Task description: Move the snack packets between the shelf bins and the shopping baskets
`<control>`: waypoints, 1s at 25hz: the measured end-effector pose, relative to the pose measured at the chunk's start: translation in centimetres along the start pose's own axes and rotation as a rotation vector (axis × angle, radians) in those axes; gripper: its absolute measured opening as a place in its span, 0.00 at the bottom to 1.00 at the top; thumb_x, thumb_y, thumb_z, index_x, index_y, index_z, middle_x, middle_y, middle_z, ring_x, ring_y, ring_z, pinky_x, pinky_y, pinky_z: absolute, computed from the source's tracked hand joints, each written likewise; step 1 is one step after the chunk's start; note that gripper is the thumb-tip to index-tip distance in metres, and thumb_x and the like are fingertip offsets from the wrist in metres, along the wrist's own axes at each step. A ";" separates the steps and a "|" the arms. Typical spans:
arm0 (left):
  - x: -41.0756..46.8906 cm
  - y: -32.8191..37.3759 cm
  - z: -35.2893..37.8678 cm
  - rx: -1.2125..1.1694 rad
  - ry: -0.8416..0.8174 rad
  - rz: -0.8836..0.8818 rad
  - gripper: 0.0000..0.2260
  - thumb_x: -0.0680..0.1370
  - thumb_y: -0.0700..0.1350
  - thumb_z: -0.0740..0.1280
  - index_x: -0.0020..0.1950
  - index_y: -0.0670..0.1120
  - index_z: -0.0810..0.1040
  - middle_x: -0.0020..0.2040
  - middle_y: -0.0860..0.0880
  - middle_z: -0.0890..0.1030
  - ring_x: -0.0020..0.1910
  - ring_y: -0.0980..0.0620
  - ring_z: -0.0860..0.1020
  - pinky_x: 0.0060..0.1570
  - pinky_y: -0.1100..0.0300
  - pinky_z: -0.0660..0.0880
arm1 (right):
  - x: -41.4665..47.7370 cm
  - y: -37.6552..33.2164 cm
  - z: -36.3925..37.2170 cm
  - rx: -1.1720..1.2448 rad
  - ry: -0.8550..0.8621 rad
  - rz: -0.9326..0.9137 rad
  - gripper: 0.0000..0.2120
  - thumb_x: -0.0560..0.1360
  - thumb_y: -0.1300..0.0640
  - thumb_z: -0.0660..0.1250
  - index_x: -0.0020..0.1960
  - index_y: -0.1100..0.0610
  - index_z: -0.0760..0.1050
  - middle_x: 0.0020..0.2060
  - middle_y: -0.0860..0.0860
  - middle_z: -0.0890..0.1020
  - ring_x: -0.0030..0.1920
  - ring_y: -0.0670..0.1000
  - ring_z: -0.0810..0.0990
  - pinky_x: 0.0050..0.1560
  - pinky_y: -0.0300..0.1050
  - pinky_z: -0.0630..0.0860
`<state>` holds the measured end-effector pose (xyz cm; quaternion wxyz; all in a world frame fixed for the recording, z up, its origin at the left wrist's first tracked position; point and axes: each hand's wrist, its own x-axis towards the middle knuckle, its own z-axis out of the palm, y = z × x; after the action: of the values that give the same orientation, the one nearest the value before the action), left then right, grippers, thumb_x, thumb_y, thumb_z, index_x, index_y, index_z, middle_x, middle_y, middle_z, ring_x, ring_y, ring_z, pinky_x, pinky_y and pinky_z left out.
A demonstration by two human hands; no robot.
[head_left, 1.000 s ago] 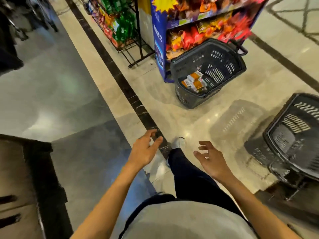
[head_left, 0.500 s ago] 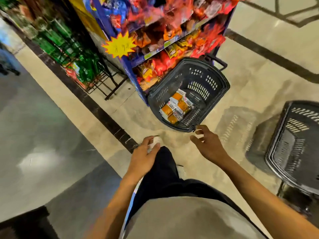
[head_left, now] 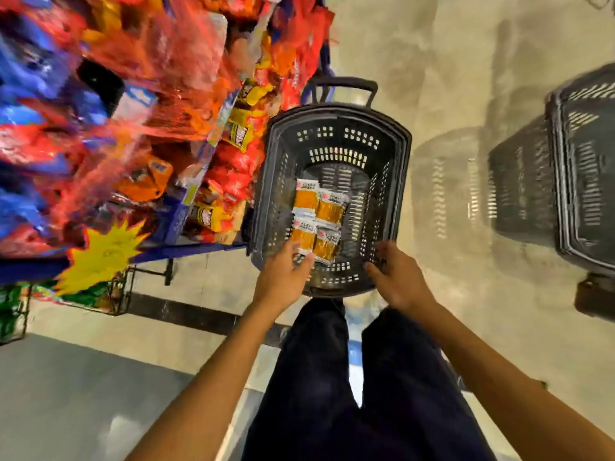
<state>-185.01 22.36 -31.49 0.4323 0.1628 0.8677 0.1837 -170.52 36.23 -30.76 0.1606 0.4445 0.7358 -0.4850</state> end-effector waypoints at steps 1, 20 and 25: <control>3.1 -0.6 0.6 0.030 -0.027 -0.010 0.20 0.79 0.54 0.62 0.68 0.48 0.69 0.64 0.46 0.76 0.60 0.46 0.76 0.60 0.49 0.73 | 2.3 0.4 1.1 0.007 0.004 0.029 0.19 0.77 0.55 0.64 0.65 0.60 0.68 0.59 0.57 0.78 0.58 0.59 0.76 0.47 0.43 0.67; 36.4 -22.6 22.5 0.264 0.236 -0.170 0.30 0.81 0.48 0.60 0.77 0.41 0.49 0.76 0.42 0.58 0.75 0.46 0.56 0.70 0.60 0.52 | 37.2 20.8 31.5 0.583 -0.128 0.657 0.19 0.71 0.54 0.72 0.59 0.61 0.74 0.52 0.55 0.80 0.46 0.49 0.78 0.46 0.37 0.79; 36.5 -22.4 22.4 0.243 0.190 -0.125 0.28 0.77 0.48 0.66 0.73 0.44 0.58 0.69 0.44 0.68 0.66 0.45 0.70 0.59 0.55 0.68 | 37.4 20.8 31.9 0.628 -0.012 0.810 0.36 0.67 0.57 0.76 0.69 0.60 0.62 0.61 0.56 0.73 0.56 0.53 0.76 0.56 0.43 0.77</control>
<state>-190.62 22.79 -79.49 0.3361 0.1415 0.9289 0.0650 -180.60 30.32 -82.87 0.1985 0.7181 0.3222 -0.5841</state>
